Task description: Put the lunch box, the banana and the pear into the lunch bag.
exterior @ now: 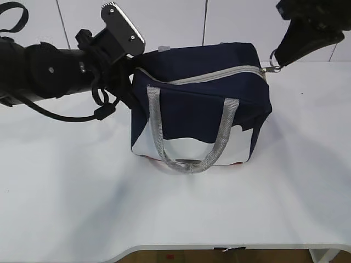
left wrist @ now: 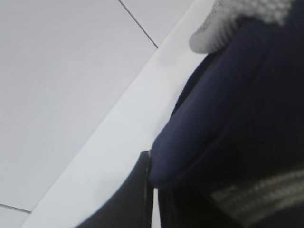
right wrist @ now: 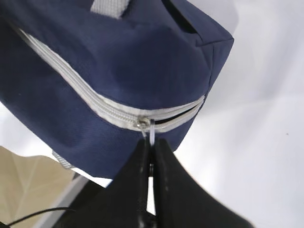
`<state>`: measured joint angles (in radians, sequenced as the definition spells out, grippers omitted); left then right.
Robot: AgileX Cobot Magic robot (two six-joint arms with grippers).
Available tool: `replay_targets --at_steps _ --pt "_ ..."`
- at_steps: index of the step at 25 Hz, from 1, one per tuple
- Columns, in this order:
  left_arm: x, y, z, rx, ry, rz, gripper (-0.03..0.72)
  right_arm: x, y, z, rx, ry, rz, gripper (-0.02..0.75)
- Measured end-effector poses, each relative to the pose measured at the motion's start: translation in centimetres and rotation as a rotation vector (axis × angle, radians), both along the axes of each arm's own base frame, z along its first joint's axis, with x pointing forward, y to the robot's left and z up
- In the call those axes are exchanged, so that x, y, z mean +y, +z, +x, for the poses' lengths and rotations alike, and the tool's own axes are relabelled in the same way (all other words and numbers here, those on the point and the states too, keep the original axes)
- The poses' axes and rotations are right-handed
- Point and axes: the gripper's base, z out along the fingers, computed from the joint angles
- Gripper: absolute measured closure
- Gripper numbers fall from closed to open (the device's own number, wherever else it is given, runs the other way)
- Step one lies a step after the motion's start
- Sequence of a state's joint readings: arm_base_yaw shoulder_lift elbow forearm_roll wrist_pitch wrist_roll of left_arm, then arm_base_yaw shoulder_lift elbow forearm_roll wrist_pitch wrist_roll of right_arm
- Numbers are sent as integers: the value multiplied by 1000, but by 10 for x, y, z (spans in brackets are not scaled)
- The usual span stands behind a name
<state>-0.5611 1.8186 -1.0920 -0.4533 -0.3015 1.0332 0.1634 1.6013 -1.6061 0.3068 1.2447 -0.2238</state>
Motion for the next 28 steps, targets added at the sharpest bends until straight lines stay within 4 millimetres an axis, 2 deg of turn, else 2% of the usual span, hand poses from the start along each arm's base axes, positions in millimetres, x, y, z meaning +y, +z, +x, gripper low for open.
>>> replay_targets --at_steps 6,15,21,28 --pt "1 4 3 -71 17 7 697 0 1 -1 54 -134 61 731" --pt "1 5 4 -105 8 44 697 -6 -1 0 140 -428 105 731" --pt "1 5 4 -104 7 44 697 -6 -1 5 141 -535 149 731" --pt "1 3 3 -86 3 46 697 -6 -12 14 198 -651 182 731"
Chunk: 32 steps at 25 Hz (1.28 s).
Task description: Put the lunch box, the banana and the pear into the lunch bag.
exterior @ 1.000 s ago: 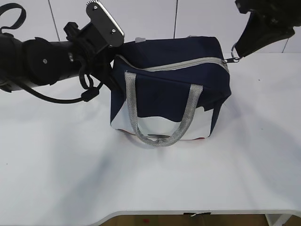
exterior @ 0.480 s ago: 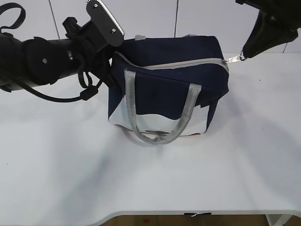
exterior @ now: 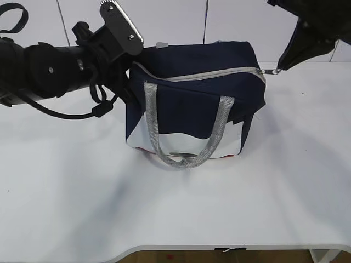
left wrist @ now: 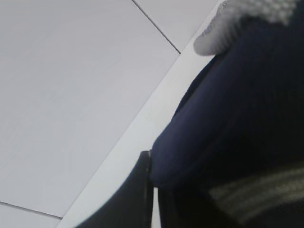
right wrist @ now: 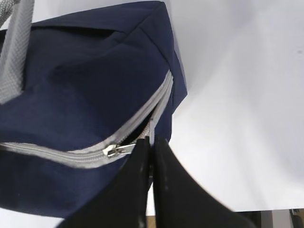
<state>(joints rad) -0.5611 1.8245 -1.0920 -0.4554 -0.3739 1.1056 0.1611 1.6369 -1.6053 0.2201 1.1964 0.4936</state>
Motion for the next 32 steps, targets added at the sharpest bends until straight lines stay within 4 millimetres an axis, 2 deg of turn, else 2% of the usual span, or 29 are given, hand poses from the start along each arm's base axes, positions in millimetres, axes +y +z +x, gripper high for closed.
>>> replay_targets --at_steps 3,10,14,20,27,32 --pt "0 0 0 3 -1 1 697 -2 -4 3 15 -30 8 731" --pt "0 -1 -1 14 -5 4 697 -29 -4 9 16 -116 35 731" --pt "-1 -2 -1 24 -13 11 697 -36 -14 16 31 -99 21 731" --pt "3 -3 1 30 -5 13 697 -37 -44 35 84 -31 -16 731" --pt "22 -4 11 42 45 15 697 -31 -68 53 80 22 18 731" --pt "29 -4 14 42 64 15 697 -27 -70 57 44 59 58 731"
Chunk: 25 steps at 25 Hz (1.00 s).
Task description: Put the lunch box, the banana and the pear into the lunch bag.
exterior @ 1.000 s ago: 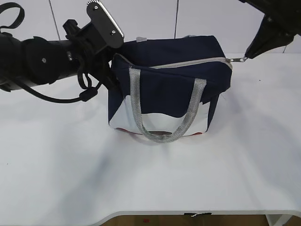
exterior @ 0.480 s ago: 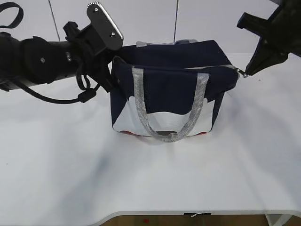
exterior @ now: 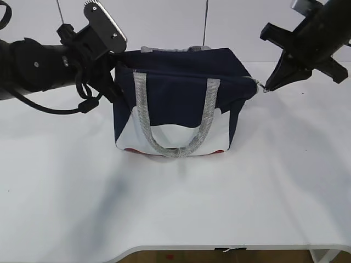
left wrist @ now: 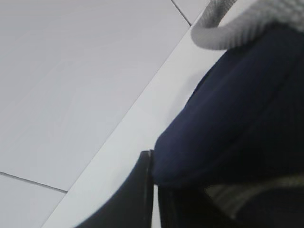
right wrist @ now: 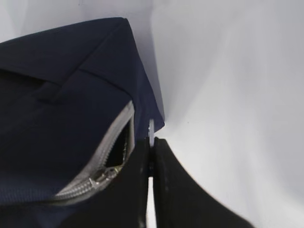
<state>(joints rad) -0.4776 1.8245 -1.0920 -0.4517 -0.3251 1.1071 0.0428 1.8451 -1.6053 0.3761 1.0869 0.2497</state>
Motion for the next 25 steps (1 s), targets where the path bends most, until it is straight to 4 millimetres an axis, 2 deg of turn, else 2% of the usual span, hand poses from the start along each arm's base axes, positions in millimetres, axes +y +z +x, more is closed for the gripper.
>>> replay_targets --at_steps 6,8,10,14,16,22,25 --pt "1 -3 0 32 -6 5 696 4 -10 6 -2 39 32 731" --pt "1 -4 -1 44 -9 7 666 5 -9 6 -6 47 42 731" --pt "1 -1 -3 55 -17 6 579 5 -10 6 -6 52 40 731" --pt "2 16 -13 89 -59 7 302 4 -10 7 -15 62 38 731" --pt "4 29 -22 116 -90 6 236 4 -10 7 -16 65 38 731" --pt "11 71 -53 146 -177 18 227 4 -10 7 -21 72 36 731" --pt "4 89 -66 128 -228 10 228 4 -10 7 -24 79 33 731"
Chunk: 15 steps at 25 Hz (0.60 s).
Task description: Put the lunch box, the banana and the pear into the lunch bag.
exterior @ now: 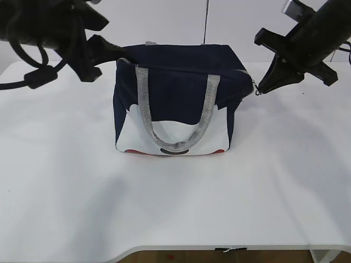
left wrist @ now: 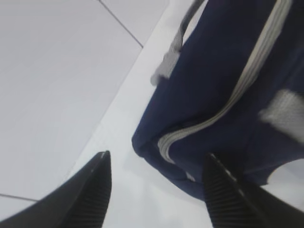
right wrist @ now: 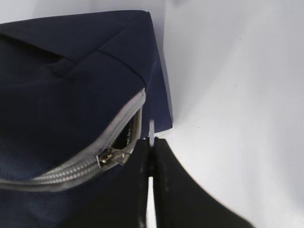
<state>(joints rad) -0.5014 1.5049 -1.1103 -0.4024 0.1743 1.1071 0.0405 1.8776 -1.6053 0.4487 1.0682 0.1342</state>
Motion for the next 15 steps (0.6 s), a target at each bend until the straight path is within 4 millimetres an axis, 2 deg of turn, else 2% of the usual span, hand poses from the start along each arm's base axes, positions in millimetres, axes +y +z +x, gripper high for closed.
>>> replay_targets --at_steps 4,7,10,15 --pt "-36 19 -16 0 -135 -7 228 0 0 0 -1 2 -1 731" --pt "-66 24 -24 31 -243 13 228 0 -1 0 0 3 0 731" --pt "-90 20 -20 120 -312 23 228 0 -1 0 0 2 1 731" --pt "-119 7 -2 283 -390 38 228 0 -1 0 0 4 1 731"
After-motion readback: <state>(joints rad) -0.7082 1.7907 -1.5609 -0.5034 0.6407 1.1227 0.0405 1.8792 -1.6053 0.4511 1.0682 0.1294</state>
